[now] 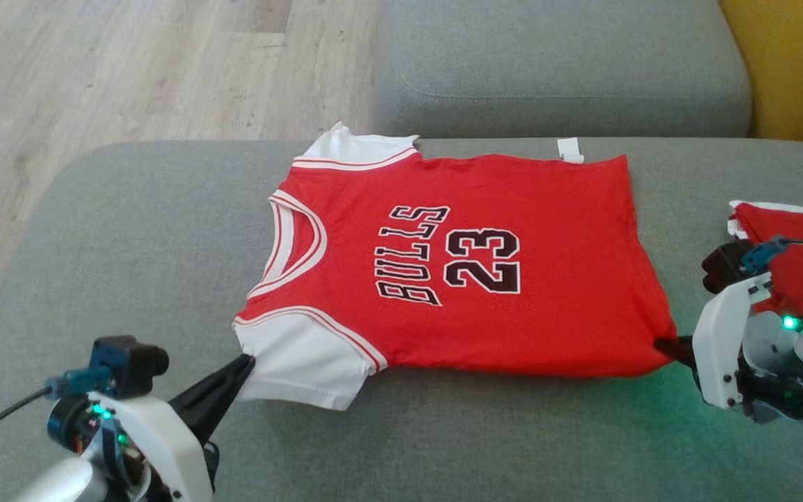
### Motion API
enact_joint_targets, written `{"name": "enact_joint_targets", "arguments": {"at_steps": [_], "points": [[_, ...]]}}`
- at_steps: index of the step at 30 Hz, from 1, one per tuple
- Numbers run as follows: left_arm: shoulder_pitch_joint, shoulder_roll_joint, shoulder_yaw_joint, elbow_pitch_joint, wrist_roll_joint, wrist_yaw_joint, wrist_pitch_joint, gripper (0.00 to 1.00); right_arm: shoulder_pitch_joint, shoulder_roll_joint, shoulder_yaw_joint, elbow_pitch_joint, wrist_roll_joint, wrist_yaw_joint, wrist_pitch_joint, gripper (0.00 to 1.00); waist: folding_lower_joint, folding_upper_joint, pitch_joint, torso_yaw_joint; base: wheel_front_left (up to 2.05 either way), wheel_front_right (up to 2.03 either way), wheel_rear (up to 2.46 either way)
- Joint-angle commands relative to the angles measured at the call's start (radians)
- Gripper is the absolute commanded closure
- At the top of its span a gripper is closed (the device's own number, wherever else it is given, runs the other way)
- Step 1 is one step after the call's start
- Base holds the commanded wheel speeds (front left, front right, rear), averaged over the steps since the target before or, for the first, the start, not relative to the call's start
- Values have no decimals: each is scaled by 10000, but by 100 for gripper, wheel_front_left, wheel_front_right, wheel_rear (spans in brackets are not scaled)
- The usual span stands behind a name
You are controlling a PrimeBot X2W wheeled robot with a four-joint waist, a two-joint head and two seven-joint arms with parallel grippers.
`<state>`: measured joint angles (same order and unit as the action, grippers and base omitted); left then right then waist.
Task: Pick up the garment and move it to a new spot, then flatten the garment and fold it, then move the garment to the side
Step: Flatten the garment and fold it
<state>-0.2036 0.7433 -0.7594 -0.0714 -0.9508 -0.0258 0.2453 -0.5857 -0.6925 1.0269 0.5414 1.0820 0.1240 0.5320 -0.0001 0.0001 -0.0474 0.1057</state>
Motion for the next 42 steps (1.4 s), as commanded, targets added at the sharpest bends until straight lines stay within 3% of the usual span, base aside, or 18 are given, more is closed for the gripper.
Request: {"name": "enact_joint_targets", "arguments": {"at_steps": [1, 13, 17, 28, 42], "points": [[-521, 439, 552, -305, -15, 63, 9, 100, -20, -372, -166, -207, -12, 67, -96, 100, 1, -1, 49, -30, 0, 0, 0], [-1135, 387, 883, -235, 209, 310, -176, 100, -92, -13, -1134, -342, 3, 67, -750, 100, 1, -1, 628, -288, 0, 0, 0], [-1715, 189, 780, 125, 220, 115, 175, 100, -173, 187, -1630, -362, 370, 67, -724, 100, 1, -1, 961, -304, 0, 0, 0], [-3932, -472, 713, 2183, 618, -395, 691, 100, -1209, 611, -1996, -75, -384, 67, -356, 100, 1, -1, 1862, -527, 0, 0, 0], [-6462, -1338, 240, 4636, 1641, -880, 266, 100, -2559, 1561, -2082, 1133, -1097, 67, -218, 100, 1, -1, 2854, -709, 0, 0, 0]]}}
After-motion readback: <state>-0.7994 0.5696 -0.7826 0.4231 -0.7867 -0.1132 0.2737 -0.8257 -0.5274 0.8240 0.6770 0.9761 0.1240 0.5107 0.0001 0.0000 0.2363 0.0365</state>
